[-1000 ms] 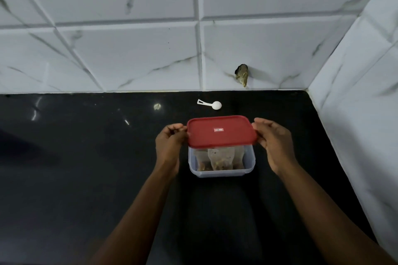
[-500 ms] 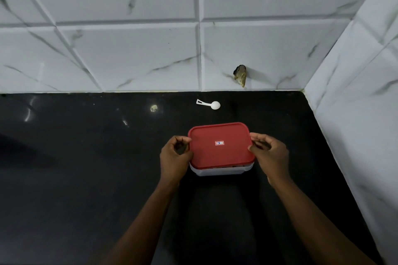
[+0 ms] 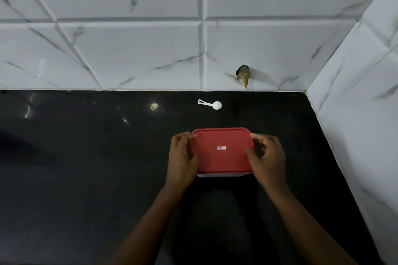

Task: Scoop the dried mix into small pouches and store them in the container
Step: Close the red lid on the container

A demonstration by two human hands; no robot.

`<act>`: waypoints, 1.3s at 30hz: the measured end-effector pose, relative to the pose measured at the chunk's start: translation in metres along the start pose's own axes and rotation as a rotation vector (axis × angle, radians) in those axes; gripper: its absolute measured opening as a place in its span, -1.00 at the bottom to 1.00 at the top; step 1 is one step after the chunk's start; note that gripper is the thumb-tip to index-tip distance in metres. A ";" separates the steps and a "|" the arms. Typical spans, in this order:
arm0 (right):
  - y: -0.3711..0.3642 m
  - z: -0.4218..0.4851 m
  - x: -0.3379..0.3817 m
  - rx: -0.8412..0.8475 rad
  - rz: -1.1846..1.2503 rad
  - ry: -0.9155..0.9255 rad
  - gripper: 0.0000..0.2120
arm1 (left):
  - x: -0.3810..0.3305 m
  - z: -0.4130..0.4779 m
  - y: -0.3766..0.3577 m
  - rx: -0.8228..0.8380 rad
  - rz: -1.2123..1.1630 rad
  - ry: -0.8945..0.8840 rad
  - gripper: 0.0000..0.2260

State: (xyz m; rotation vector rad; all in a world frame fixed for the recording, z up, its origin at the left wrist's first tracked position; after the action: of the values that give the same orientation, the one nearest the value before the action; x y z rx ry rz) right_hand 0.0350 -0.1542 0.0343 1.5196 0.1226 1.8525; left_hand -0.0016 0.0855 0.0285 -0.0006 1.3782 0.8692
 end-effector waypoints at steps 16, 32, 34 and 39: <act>-0.046 0.002 0.002 0.425 -0.588 0.395 -0.04 | -0.001 -0.001 -0.042 0.301 0.572 -0.367 -0.13; -0.054 0.002 0.000 0.436 -0.667 0.388 -0.07 | 0.013 -0.001 -0.051 0.235 0.486 -0.390 -0.24; -0.055 0.002 0.000 0.451 -0.675 0.380 -0.07 | 0.013 -0.001 -0.050 0.249 0.485 -0.386 -0.23; -0.053 0.002 0.003 0.452 -0.667 0.357 -0.06 | 0.009 0.001 -0.046 0.283 0.501 -0.381 -0.19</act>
State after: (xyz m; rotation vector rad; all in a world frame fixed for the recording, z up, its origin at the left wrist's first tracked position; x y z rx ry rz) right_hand 0.0610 -0.1141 0.0112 1.1851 1.1353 1.5653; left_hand 0.0236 0.0582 -0.0006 0.7192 1.1403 1.0119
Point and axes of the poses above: each hand's wrist, its own z-axis towards the middle knuckle, its own y-axis out of the back of the hand, x = y × z, the point moved 3 cm from there along z, towards the middle knuckle, and after that the axes turned 15 degrees about -x, right-handed, at the moved point
